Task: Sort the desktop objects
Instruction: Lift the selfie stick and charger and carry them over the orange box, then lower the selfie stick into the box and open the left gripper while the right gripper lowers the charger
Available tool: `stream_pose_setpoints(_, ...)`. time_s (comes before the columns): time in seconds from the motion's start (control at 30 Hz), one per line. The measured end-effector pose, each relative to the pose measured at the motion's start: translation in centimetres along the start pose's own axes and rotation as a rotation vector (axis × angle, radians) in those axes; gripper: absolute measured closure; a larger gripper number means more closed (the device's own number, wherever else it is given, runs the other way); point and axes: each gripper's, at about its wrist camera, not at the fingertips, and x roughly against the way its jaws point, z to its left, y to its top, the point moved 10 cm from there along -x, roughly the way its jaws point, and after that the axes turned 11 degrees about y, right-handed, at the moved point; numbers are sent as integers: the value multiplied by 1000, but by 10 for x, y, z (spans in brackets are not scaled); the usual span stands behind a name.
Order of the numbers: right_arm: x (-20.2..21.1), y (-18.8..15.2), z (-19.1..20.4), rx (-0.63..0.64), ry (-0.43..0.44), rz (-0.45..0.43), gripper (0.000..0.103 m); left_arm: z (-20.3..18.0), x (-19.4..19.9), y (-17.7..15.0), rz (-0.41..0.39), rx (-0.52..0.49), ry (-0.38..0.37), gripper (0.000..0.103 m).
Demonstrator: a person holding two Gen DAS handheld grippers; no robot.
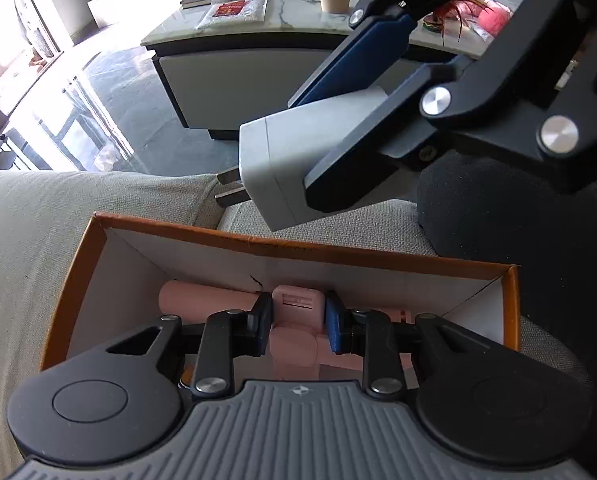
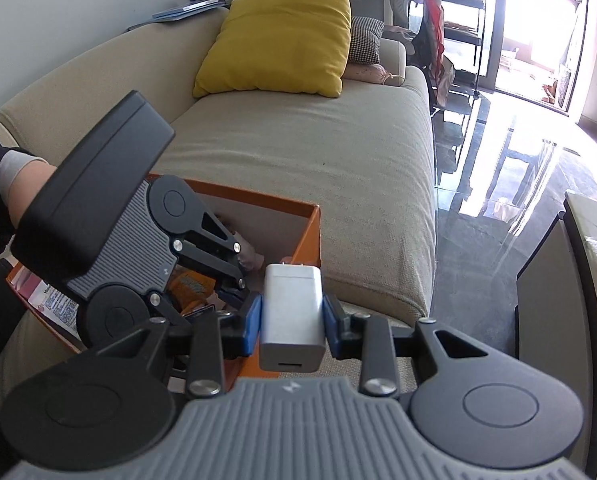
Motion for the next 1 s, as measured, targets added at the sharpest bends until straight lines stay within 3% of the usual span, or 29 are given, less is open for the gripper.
stream_pose_setpoints(0.37, -3, -4, -2, -23, 3, 25, 68, -5, -10, -8, 22, -25, 35, 72)
stream_pose_setpoints(0.63, 7, 4, 13, 8, 9, -3, 68, 12, 32, -17, -22, 15, 125, 72)
stream_pose_setpoints(0.8, 4, 13, 46, 109, 79, 1, 68, 28, 80, -39, -46, 113, 207, 72)
stream_pose_setpoints(0.93, -18, 14, 84, 221, 192, 72, 68, 41, 114, -59, -34, 237, 324, 72)
stream_pose_setpoints(1.0, -33, 12, 100, 251, 248, 124, 68, 47, 132, -75, -45, 346, 378, 72)
